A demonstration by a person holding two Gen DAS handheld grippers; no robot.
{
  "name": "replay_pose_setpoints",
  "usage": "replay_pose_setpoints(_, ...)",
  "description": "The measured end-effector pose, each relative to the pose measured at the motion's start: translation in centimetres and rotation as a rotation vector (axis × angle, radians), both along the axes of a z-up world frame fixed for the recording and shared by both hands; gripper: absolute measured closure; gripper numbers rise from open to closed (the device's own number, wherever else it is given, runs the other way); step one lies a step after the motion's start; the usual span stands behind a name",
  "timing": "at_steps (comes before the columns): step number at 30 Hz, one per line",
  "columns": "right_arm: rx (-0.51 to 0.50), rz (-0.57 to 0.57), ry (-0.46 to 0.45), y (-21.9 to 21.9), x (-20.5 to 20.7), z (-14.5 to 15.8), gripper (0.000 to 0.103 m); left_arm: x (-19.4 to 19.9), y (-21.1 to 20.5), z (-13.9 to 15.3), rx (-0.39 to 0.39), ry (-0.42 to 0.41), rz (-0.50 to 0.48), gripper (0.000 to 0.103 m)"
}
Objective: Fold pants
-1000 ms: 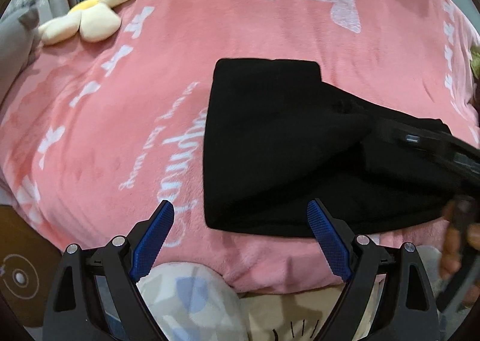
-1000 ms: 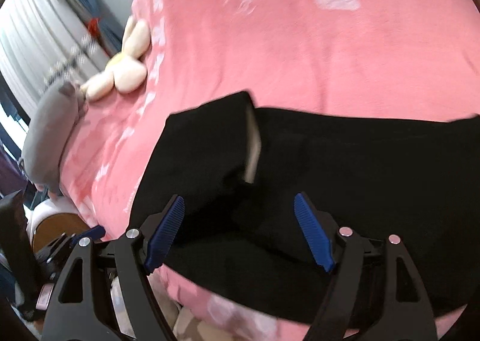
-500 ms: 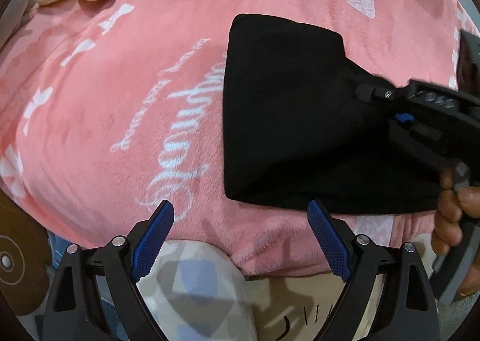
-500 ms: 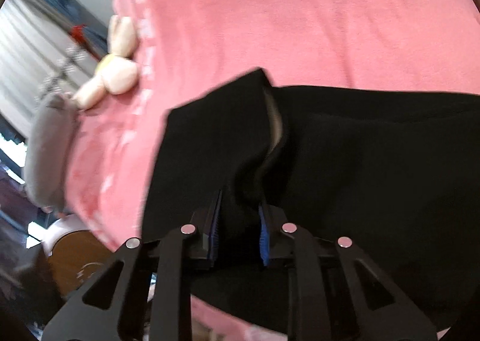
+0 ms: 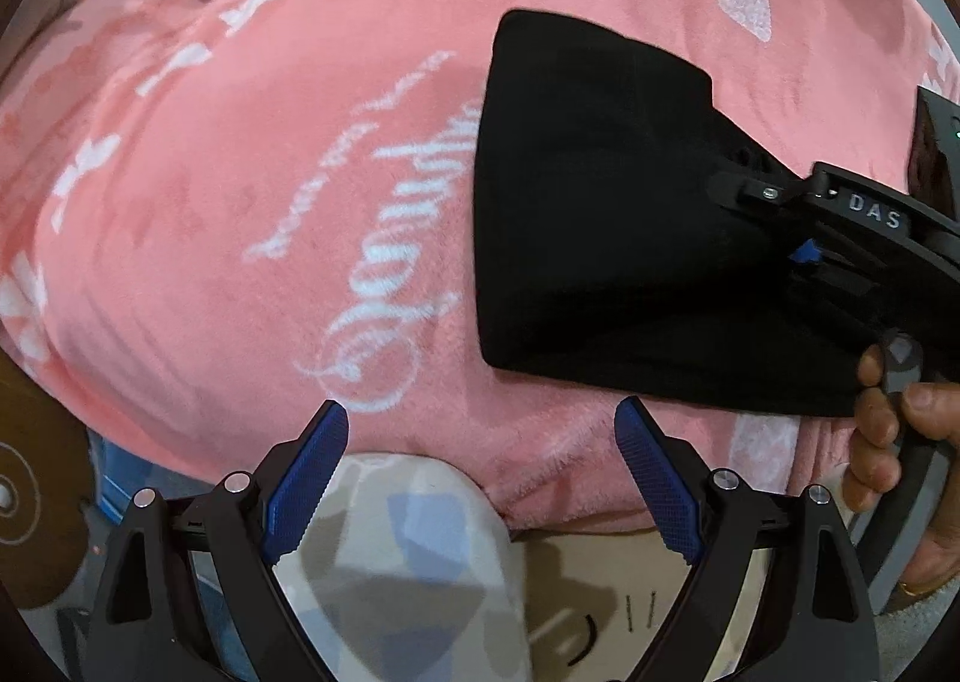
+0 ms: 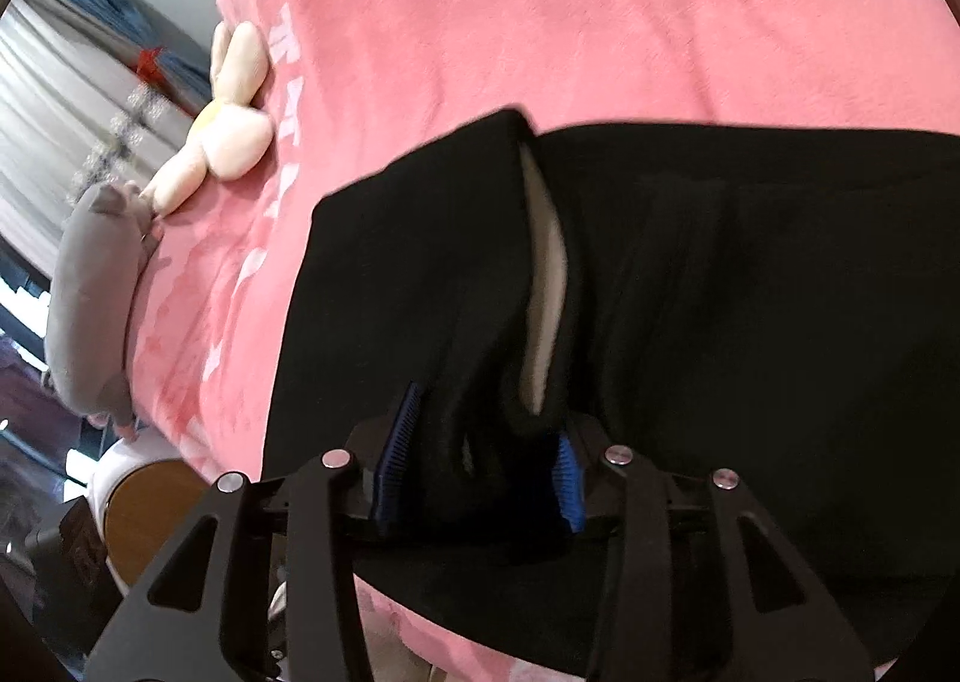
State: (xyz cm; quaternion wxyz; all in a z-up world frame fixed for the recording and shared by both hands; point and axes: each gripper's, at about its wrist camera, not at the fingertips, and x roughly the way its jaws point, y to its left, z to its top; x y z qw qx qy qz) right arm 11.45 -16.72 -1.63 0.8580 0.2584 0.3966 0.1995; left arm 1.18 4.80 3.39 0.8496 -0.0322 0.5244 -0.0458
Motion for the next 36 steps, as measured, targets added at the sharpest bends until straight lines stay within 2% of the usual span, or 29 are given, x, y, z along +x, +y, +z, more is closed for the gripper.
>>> replay_pose_setpoints(2,0.026,0.026,0.013,0.4,0.5,-0.2,0.083,0.2,0.0,-0.2,-0.027,0.015,0.003,0.015)
replay_pose_setpoints(6,0.062,0.047,0.014,1.1,1.1,0.0,0.084,0.1,0.2,0.0,-0.031,0.008,0.005,0.015)
replay_pose_setpoints(10,0.115,0.045,0.035,0.3,1.5,-0.6,0.081,-0.1,0.7,0.1,-0.036,0.001,0.019,0.015)
replay_pose_setpoints(13,0.161,0.05,0.047,0.0,1.7,-1.0,0.085,0.0,1.0,0.1,-0.043,0.002,0.03,0.015)
replay_pose_setpoints(17,0.246,0.077,0.007,0.5,1.1,1.0,0.088,0.0,1.1,0.3,-0.058,0.012,0.037,0.015)
replay_pose_setpoints(20,0.283,0.092,-0.114,0.1,-0.7,5.4,0.088,-0.4,1.3,1.3,-0.081,-0.003,0.034,0.015)
replay_pose_setpoints(23,0.209,0.068,-0.304,-2.4,-4.9,11.6,0.088,-0.9,1.3,2.7,-0.112,-0.035,0.021,0.015)
replay_pose_setpoints(26,0.103,-0.012,-0.401,-6.2,-9.0,14.0,0.087,-1.4,0.6,3.6,-0.141,-0.055,-0.003,0.015)
replay_pose_setpoints(28,-0.03,-0.124,-0.399,-9.7,-11.5,13.0,0.084,-1.3,-0.5,3.7,-0.156,-0.053,-0.024,0.014)
replay_pose_setpoints(29,-0.095,-0.189,-0.356,-11.5,-12.1,11.3,0.08,-1.1,-1.0,3.7,-0.16,-0.048,-0.034,0.014)
replay_pose_setpoints(31,-0.165,-0.277,-0.231,-14.4,-12.0,7.3,0.078,-1.0,-2.2,3.4,-0.175,-0.033,-0.057,0.014)
replay_pose_setpoints(33,-0.224,-0.362,-0.045,-17.0,-11.8,2.3,0.078,-0.8,-3.4,3.0,-0.2,-0.009,-0.08,0.014)
replay_pose_setpoints(34,-0.216,-0.384,-0.005,-17.7,-12.2,1.2,0.075,-0.8,-3.8,2.9,-0.207,-0.002,-0.09,0.014)
replay_pose_setpoints(36,-0.114,-0.394,-0.06,-19.0,-13.8,0.7,0.071,-0.5,-4.6,3.1,-0.208,-0.002,-0.109,0.014)
